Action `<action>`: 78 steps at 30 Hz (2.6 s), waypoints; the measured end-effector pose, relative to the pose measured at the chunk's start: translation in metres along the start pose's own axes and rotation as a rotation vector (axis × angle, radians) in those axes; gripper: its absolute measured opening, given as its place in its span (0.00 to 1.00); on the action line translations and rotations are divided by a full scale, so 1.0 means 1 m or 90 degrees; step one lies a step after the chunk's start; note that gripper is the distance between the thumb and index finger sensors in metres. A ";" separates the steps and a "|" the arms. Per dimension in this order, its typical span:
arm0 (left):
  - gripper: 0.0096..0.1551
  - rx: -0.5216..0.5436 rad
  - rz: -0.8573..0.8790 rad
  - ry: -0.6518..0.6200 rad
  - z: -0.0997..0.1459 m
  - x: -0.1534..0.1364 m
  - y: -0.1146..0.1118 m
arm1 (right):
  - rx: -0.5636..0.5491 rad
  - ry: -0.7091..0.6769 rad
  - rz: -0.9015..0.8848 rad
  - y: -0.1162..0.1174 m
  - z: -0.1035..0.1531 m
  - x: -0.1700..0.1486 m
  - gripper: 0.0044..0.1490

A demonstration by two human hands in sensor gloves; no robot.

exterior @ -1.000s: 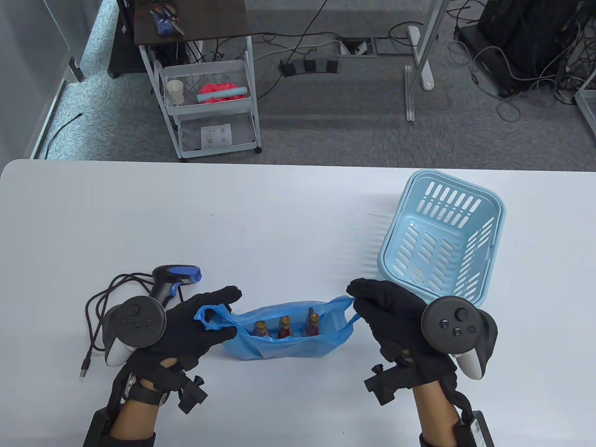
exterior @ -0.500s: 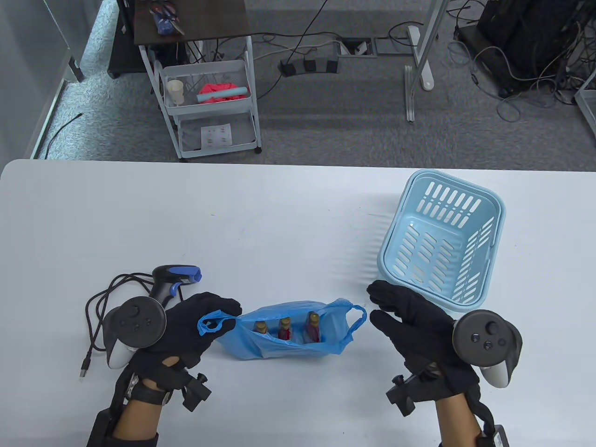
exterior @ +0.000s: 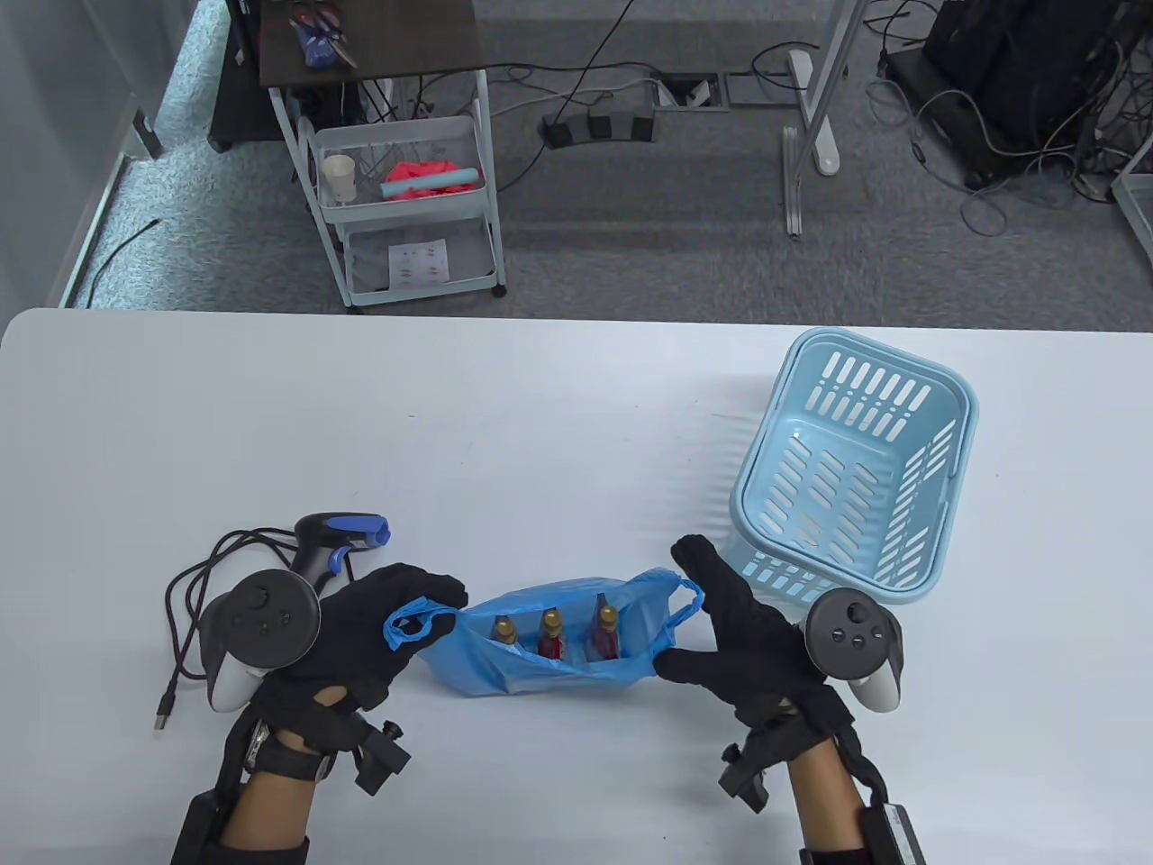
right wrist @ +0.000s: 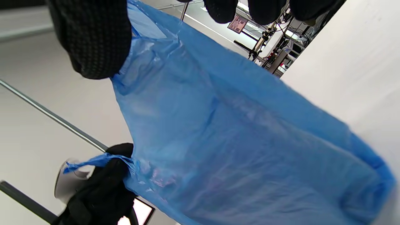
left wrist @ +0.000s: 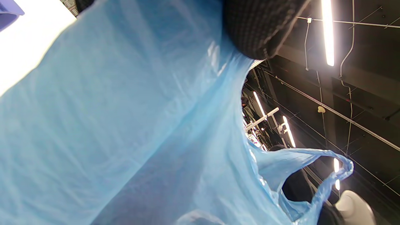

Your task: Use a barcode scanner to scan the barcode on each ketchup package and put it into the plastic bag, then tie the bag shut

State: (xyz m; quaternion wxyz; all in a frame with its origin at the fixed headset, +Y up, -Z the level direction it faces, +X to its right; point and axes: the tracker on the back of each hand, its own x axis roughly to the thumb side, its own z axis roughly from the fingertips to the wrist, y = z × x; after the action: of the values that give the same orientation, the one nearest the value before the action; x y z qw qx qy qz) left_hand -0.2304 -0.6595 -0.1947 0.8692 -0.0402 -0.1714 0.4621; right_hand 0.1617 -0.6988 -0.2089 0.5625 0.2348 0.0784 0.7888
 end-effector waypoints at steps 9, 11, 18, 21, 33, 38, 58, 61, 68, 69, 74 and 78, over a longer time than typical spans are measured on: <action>0.22 -0.008 0.005 0.005 -0.002 0.000 -0.001 | -0.021 -0.042 -0.035 0.019 -0.016 0.003 0.61; 0.22 -0.008 0.005 0.004 -0.003 0.000 -0.001 | -0.025 -0.045 -0.012 0.021 -0.017 0.007 0.59; 0.22 -0.013 -0.008 0.001 -0.006 0.006 -0.005 | -0.068 -0.050 0.084 0.027 -0.019 0.017 0.47; 0.22 -0.016 -0.028 0.001 -0.007 0.011 -0.009 | -0.076 -0.048 0.086 0.029 -0.021 0.018 0.39; 0.22 -0.028 -0.232 -0.017 -0.014 0.048 -0.031 | -0.080 -0.023 0.002 0.035 -0.026 0.023 0.22; 0.22 -0.042 -0.324 -0.028 -0.019 0.063 -0.047 | -0.077 -0.035 0.009 0.040 -0.027 0.027 0.22; 0.23 -0.017 -0.499 -0.032 -0.036 0.086 -0.081 | -0.124 -0.088 0.240 0.067 -0.030 0.046 0.26; 0.23 -0.012 -0.508 -0.024 -0.037 0.087 -0.082 | -0.071 -0.097 0.257 0.070 -0.031 0.051 0.28; 0.23 -0.005 -0.544 -0.018 -0.037 0.090 -0.081 | 0.042 -0.095 0.208 0.067 -0.033 0.050 0.38; 0.23 -0.005 -0.550 -0.021 -0.037 0.091 -0.082 | 0.045 -0.097 0.193 0.067 -0.033 0.050 0.40; 0.23 0.003 -0.594 -0.036 -0.036 0.095 -0.086 | -0.060 -0.107 0.216 0.070 -0.030 0.051 0.37; 0.24 -0.001 -0.578 -0.041 -0.035 0.095 -0.085 | -0.098 -0.098 0.183 0.068 -0.029 0.048 0.32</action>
State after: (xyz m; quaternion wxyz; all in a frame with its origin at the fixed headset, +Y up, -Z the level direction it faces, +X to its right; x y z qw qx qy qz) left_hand -0.1027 -0.6269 -0.1831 0.9780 0.0528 -0.1987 0.0348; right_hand 0.0782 -0.6740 -0.1941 0.4644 0.2599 -0.0599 0.8445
